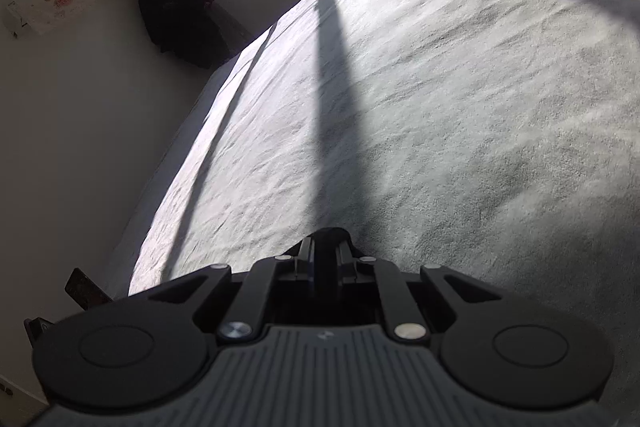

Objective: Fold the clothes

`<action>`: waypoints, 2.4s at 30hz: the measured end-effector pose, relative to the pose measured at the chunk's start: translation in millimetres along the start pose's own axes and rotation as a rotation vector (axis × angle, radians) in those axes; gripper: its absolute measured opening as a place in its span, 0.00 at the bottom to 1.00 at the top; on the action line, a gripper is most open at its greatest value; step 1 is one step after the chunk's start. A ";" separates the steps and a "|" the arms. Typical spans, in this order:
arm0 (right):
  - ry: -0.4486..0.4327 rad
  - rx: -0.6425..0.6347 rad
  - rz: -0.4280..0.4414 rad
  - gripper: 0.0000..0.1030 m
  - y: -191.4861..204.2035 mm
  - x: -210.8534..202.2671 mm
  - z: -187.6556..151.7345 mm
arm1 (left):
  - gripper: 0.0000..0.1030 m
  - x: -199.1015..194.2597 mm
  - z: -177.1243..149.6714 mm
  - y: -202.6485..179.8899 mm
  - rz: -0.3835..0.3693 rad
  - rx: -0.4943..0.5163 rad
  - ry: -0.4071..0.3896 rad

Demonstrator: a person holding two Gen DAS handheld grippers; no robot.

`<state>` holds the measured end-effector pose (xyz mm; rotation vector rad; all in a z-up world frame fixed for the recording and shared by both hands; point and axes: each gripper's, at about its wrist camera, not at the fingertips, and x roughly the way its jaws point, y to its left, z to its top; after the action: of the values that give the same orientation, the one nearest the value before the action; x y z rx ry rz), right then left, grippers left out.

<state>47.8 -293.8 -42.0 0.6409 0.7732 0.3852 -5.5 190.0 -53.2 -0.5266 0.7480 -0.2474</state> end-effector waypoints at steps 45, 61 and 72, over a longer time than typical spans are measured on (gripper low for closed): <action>-0.135 -0.837 -0.157 0.52 132.6 31.0 -83.5 | 0.54 15.1 -38.9 -108.3 0.084 0.603 -0.061; -0.029 -0.905 -0.216 0.48 115.5 52.4 -93.7 | 0.62 16.5 -49.9 -84.4 0.112 0.708 0.017; -0.037 -0.966 -0.248 0.49 103.4 32.2 -96.3 | 0.70 -12.1 -51.3 -66.3 0.091 0.695 0.019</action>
<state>-11.8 -161.8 -42.9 -0.3499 0.5324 0.4596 -52.1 120.1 -42.0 0.1685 0.6507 -0.4050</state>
